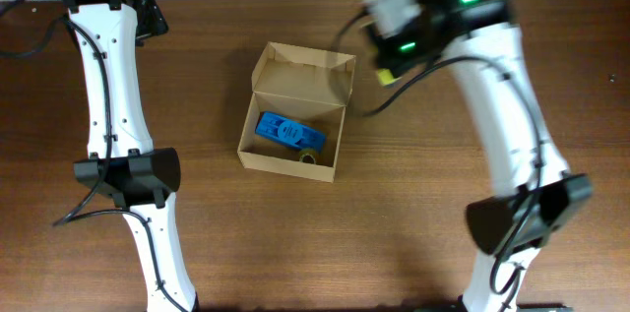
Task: Pack container
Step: 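Carry the yellow highlighter into the box and release it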
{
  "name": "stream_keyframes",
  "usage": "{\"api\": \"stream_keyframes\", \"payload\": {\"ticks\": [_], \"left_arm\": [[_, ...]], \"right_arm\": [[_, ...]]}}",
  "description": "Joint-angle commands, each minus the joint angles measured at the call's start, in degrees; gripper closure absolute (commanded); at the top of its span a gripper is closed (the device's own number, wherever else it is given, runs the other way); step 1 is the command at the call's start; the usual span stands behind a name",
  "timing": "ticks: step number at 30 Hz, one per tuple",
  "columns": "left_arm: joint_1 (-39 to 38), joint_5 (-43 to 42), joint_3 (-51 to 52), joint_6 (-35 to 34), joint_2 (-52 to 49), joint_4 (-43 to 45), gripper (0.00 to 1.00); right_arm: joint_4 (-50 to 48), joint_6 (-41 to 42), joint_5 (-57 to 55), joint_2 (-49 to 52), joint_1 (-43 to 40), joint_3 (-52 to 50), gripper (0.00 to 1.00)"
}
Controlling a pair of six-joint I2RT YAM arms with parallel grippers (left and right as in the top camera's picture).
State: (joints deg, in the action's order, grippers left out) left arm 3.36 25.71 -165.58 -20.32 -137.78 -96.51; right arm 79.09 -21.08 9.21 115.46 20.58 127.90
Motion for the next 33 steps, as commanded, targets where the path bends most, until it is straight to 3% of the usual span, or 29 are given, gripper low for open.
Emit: {"api": "stream_keyframes", "payload": {"ticks": [1,9,16,26,28,31,33], "left_arm": [[0.2,0.0,-0.9,0.7,2.2,-0.2,0.00],[0.2,0.0,-0.9,0.7,2.2,-0.2,0.00],[0.2,0.0,-0.9,0.7,2.2,-0.2,0.00],[0.2,0.0,-0.9,0.7,2.2,-0.2,0.00],[0.2,0.0,-0.9,0.7,2.2,-0.2,0.01],[0.2,0.0,-0.9,0.7,2.2,-0.2,0.00],[0.2,0.0,-0.9,0.7,2.2,-0.2,0.01]], "right_arm": [[0.3,-11.8,-5.2,0.1,8.7,0.7,0.97],[0.6,-18.2,-7.2,7.8,18.6,0.7,0.96],[1.2,-19.0,-7.4,16.3,19.2,0.7,0.97],[0.6,-16.8,-6.3,21.0,19.2,0.6,0.95],[0.4,-15.7,-6.4,21.0,19.2,0.6,0.66],[0.2,-13.9,-7.4,20.9,19.2,0.6,0.01],[0.5,-12.9,-8.5,20.6,19.2,0.7,0.01]]}}
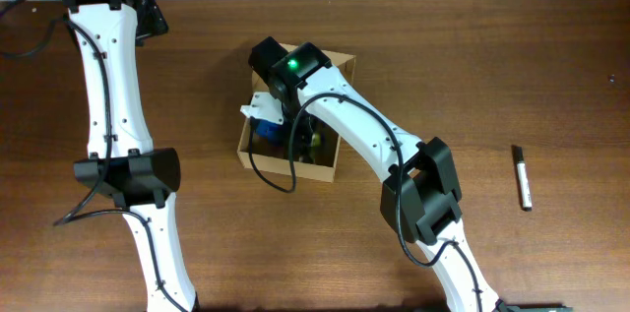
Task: Pack container
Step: 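Carry the yellow highlighter into the box and release it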
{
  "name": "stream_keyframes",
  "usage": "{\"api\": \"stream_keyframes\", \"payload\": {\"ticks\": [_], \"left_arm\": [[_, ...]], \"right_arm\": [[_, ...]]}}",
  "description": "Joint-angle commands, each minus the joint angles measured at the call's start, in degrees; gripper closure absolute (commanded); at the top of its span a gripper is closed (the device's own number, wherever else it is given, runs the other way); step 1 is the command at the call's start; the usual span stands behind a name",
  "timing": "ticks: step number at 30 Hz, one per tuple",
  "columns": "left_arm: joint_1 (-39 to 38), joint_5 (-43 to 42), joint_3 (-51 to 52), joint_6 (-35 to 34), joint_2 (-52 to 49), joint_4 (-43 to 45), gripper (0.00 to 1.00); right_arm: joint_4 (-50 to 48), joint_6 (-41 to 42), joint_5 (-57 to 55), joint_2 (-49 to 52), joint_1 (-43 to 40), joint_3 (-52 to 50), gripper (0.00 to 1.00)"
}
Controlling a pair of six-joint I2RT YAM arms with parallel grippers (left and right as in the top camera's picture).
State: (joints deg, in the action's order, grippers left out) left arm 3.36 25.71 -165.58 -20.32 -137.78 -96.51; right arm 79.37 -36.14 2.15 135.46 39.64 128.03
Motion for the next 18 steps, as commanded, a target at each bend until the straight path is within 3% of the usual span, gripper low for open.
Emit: {"api": "stream_keyframes", "payload": {"ticks": [1,11,18], "left_arm": [[0.2,0.0,-0.9,0.7,2.2,-0.2,0.00],[0.2,0.0,-0.9,0.7,2.2,-0.2,0.00],[0.2,0.0,-0.9,0.7,2.2,-0.2,0.00]], "right_arm": [[0.2,2.4,-1.8,0.3,0.2,0.5,0.01],[0.7,6.2,-10.2,-15.6,-1.9,0.5,0.01],[1.2,8.7,-13.1,-29.6,-17.0,0.5,0.01]]}}
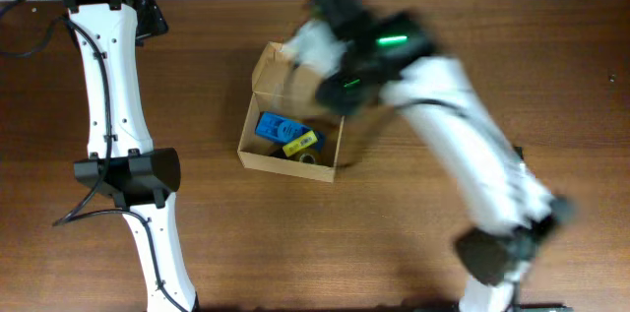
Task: Pack container
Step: 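Carry the yellow highlighter into the box and release it, then move the right gripper to the black-capped marker and grasp it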
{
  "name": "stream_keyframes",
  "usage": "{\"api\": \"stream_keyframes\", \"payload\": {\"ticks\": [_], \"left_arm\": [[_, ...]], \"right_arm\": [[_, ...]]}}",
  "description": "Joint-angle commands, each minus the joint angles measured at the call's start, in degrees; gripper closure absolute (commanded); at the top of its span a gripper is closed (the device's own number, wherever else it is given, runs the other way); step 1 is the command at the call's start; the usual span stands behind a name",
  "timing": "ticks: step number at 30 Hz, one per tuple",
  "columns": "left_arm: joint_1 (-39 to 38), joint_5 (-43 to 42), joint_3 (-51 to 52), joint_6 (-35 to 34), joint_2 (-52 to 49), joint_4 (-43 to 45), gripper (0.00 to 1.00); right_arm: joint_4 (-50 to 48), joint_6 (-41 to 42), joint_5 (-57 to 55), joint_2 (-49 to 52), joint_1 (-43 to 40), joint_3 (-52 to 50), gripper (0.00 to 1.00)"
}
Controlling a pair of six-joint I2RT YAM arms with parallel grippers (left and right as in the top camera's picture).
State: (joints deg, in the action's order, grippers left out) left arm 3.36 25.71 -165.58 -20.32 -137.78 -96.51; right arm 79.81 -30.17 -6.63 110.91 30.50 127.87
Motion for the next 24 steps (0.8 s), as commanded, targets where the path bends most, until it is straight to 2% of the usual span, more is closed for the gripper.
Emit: {"api": "stream_keyframes", "payload": {"ticks": [1,4,7,12,18,24], "left_arm": [[0.2,0.0,-0.9,0.7,2.2,-0.2,0.00],[0.2,0.0,-0.9,0.7,2.2,-0.2,0.00],[0.2,0.0,-0.9,0.7,2.2,-0.2,0.00],[0.2,0.0,-0.9,0.7,2.2,-0.2,0.00],[0.2,0.0,-0.9,0.7,2.2,-0.2,0.00],[0.2,0.0,-0.9,0.7,2.2,-0.2,0.00]], "right_arm": [[1.2,4.5,-5.3,-6.1,-11.1,0.7,0.00],[3.8,10.3,-5.9,-7.1,-21.7,0.7,0.09],[7.7,18.5,-5.2,-6.1,-32.5,0.7,0.09],[8.4,20.0,-2.5,-5.3,-44.4,-1.0,0.15],[6.0,20.0,2.8,-5.3,-53.8,-9.7,0.17],[0.8,19.9,2.5,-5.3,-56.1,-26.6,0.21]]}}
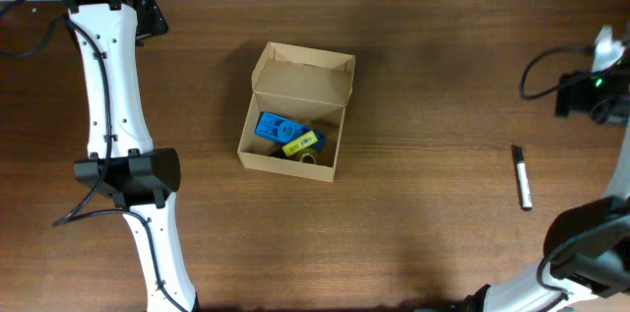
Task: Pack container
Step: 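Move the right gripper to the black-capped marker and grasp it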
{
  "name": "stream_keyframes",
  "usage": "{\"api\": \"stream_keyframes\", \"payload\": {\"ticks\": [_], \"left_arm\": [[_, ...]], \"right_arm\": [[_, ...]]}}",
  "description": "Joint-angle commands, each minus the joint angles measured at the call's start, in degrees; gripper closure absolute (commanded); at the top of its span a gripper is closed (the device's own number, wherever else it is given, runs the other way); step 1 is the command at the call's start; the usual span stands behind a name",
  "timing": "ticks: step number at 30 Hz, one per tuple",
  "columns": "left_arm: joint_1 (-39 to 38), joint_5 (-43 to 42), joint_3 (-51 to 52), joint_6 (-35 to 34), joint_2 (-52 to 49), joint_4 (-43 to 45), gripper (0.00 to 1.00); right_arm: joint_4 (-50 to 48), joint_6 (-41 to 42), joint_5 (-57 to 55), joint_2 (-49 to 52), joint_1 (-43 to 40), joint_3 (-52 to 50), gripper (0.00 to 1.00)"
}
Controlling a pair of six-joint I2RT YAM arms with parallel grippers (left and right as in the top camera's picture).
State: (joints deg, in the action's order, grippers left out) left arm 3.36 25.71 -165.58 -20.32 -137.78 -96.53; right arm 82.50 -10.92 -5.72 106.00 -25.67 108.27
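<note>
An open cardboard box [258,153] stands mid-table with its flap raised at the back. Inside it lie a blue object [273,126], a yellow object [301,142] resting on it, and a tape roll [309,157] in the front corner. A black marker [523,177] lies on the table at the right. My right arm's wrist [594,93] is at the far right edge, away from the box; its fingers do not show clearly. My left gripper [154,19] rests at the far left, dark and hard to read.
The left arm's white links [118,105] run down the left side of the wooden table [423,233]. A black cable [541,64] loops beside the right wrist.
My right arm was blurred over the box's back flap; it now sits at the far right edge of the table. The yellow object stays in the box. The left arm is unchanged.
First my right arm was beside the box's right side with something yellow at its tip, and the box held the blue object and tape. Then it reached into the box. Later the yellow object lay inside and the arm was away; now it is far right.
</note>
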Motion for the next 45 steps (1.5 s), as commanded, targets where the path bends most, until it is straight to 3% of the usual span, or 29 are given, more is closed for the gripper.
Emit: {"api": "stream_keyframes", "payload": {"ticks": [1,8,14,29,35,44,45], "left_arm": [[0.2,0.0,-0.9,0.7,2.2,-0.1,0.00],[0.2,0.0,-0.9,0.7,2.2,-0.1,0.00],[0.2,0.0,-0.9,0.7,2.2,-0.1,0.00],[0.2,0.0,-0.9,0.7,2.2,-0.1,0.00],[0.2,0.0,-0.9,0.7,2.2,-0.1,0.00],[0.2,0.0,-0.9,0.7,2.2,-0.1,0.00],[0.2,0.0,-0.9,0.7,2.2,-0.1,0.00]], "right_arm": [[-3.4,0.7,1.6,-0.3,0.0,-10.0,0.21],[-15.9,-0.8,1.9,-0.3,0.0,-28.9,0.21],[-24.0,-0.8,2.1,-0.3,0.0,-36.5,0.24],[-37.9,-6.7,1.4,0.2,0.0,-40.0,0.23],[-38.2,-6.3,2.2,2.3,0.0,-40.0,0.39],[-37.9,-3.6,2.3,4.1,0.0,-40.4,0.42],[-38.0,-3.6,2.3,4.1,0.0,-40.5,0.46]]}}
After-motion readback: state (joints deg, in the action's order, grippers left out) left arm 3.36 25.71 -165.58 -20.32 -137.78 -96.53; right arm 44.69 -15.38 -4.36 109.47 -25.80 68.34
